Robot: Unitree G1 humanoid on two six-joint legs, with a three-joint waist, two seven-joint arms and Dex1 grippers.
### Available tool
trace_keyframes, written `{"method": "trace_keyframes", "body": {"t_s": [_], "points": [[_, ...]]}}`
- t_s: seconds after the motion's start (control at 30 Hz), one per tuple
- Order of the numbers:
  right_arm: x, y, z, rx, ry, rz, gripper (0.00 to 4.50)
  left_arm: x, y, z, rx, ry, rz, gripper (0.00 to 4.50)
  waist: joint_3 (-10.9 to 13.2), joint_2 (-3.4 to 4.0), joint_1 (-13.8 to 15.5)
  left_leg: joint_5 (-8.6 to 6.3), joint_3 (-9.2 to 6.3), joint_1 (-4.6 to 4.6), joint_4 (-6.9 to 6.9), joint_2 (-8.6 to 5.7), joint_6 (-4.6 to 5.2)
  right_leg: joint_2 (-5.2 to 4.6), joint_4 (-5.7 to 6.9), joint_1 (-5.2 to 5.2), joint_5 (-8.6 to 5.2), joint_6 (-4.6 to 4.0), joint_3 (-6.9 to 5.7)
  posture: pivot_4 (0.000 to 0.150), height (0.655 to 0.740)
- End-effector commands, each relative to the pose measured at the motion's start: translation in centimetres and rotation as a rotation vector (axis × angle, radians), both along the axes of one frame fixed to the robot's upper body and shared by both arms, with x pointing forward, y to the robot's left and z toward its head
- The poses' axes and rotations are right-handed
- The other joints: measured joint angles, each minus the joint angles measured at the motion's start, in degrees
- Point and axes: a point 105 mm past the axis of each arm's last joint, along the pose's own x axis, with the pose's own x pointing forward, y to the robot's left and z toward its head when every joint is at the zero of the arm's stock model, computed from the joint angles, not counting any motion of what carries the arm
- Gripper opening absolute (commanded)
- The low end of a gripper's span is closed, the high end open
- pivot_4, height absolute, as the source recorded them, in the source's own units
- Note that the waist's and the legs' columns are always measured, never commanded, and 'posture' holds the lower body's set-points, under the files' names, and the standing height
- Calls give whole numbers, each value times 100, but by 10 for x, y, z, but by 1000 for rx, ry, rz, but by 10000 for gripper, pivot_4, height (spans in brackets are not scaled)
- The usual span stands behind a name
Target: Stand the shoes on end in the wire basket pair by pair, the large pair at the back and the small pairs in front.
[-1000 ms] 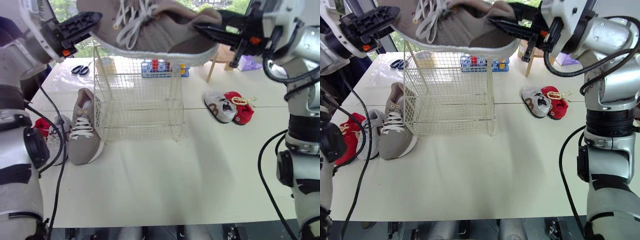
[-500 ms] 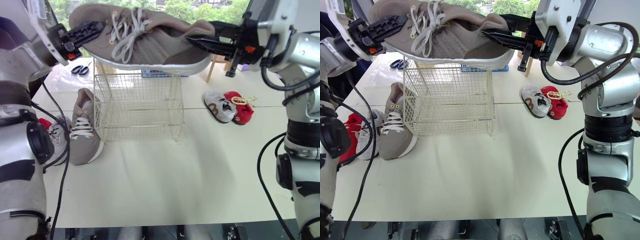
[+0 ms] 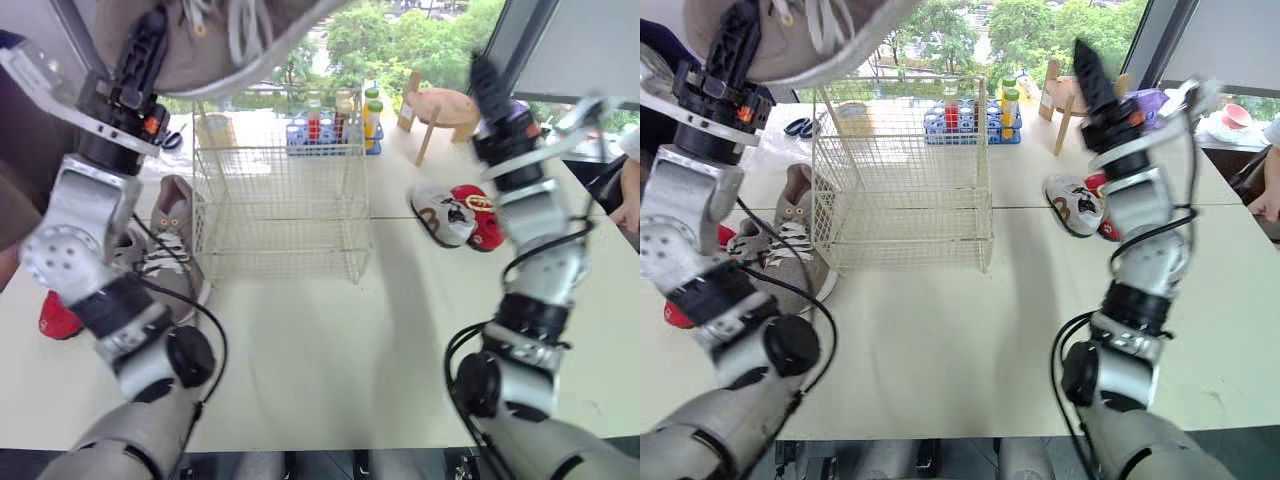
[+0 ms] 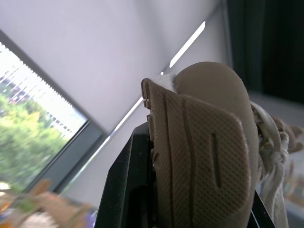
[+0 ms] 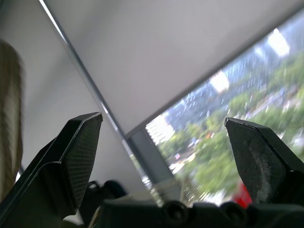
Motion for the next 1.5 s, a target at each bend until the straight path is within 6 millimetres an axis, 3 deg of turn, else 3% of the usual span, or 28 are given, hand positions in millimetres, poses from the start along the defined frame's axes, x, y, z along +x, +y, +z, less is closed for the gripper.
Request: {"method": "trace_keyframes", "body": {"t_s": [0.03,0.1,0.2,0.37,0.5,0.7,0.8,0.93,1.0,1.07,1.13,1.27,1.37,1.5], "points": [[-35,44,36,-29,-167,193,44363,-16,-11,7,-28,-31,-15,5262,0,0,-7,0,6,3,-2,0,0,4,7,-4,0,0,10,1500,7400],[-48,70,36,-102,-207,278,44363,-16,-13,5,-53,-17,-26,5262,-1,0,1,0,13,13,3,0,1,15,42,-6,-1,-1,19,1500,7400],[-58,87,36,-129,-232,329,44363,-16,-18,2,-58,-6,-37,5262,-1,-1,1,1,14,16,8,2,3,23,46,-5,-1,-2,23,1500,7400],[-59,92,46,-102,-265,341,44363,-14,-30,-12,-15,36,-52,5262,-1,-1,29,0,10,16,18,0,7,25,32,10,-2,-2,24,1500,7400],[-54,88,50,-91,-273,310,44363,-8,-44,-35,106,80,-45,5262,-1,-1,18,-1,6,17,20,-1,8,28,21,16,-2,-2,24,1500,7400],[-60,90,55,-87,-297,333,44363,-3,-45,-48,101,114,-41,5262,-1,-1,6,0,7,19,15,3,8,33,14,16,-3,-3,25,1500,7400],[-58,90,54,-77,-285,326,36775,-2,-45,-48,85,116,-43,5262,-1,-1,7,-1,7,19,15,4,9,33,10,17,-3,-3,26,1500,7400],[-58,90,54,-60,-285,325,18293,-1,-45,-49,88,118,-37,5262,-1,-1,11,-1,7,19,15,4,9,33,6,19,-3,-3,25,1500,7400],[-57,91,54,-77,-286,308,16258,-4,-48,-52,118,111,-56,5262,-1,-1,8,-1,7,19,15,4,9,33,3,21,-3,-3,25,1500,7400],[-57,92,55,-99,-287,297,16258,-11,-54,-57,213,92,-68,15418,-1,-1,-9,-1,7,19,12,4,9,33,2,21,-3,-3,26,1500,7400],[-55,88,60,-105,-311,264,16258,-14,-52,-61,294,99,-40,22853,-1,0,-8,-1,6,19,9,5,9,36,1,19,-3,-3,26,1500,7400],[-38,63,89,-155,-403,160,16258,-18,-36,-70,439,156,107,42182,1,2,-4,-1,8,19,10,4,9,36,-1,19,-2,-3,30,1500,7400],[-23,46,119,-267,-495,73,16258,-32,-35,-83,596,186,169,42182,1,3,-1,-2,7,19,5,4,10,35,-10,21,-2,-4,30,1500,7400],[-15,49,138,-552,-658,49,16258,-57,-23,-99,856,197,214,42182,3,5,-44,-3,9,19,-17,6,12,39,-32,20,-3,-5,33,1500,7400]]}}
